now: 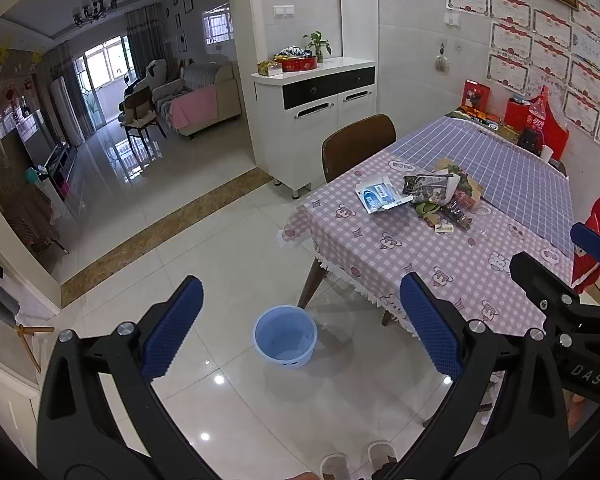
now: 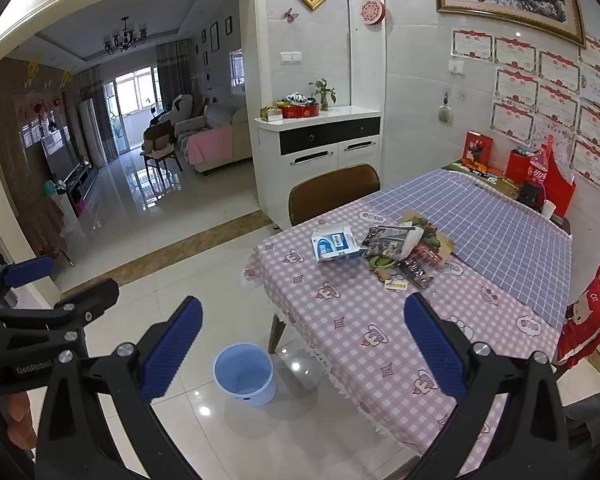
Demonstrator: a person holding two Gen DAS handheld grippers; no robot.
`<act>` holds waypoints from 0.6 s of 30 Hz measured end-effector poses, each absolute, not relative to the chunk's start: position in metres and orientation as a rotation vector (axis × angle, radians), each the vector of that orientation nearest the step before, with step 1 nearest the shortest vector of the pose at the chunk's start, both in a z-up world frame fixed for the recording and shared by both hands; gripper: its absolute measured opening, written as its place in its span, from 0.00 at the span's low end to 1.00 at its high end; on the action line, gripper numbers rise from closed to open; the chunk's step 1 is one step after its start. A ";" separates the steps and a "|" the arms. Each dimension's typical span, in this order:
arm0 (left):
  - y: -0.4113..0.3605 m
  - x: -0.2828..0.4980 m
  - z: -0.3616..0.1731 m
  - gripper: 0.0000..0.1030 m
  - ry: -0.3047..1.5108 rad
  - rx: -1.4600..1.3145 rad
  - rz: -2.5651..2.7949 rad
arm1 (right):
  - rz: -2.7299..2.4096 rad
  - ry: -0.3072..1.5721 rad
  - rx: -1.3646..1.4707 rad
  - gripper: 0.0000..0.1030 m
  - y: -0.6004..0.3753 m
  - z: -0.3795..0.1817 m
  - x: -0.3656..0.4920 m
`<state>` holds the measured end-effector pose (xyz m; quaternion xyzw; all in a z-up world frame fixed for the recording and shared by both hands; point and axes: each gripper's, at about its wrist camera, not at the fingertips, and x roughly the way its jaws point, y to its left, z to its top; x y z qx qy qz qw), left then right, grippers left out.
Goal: Collect trash
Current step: 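Move both tools toward the trash pile on the table, then grasp the blue-white milk carton with left tool while right tool grasps white tissue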
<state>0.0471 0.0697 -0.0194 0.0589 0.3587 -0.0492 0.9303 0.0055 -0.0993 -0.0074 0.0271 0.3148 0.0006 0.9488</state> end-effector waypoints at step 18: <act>0.023 0.143 -0.075 0.94 0.879 0.123 -0.202 | -0.073 0.755 0.146 0.96 -0.155 -0.065 0.084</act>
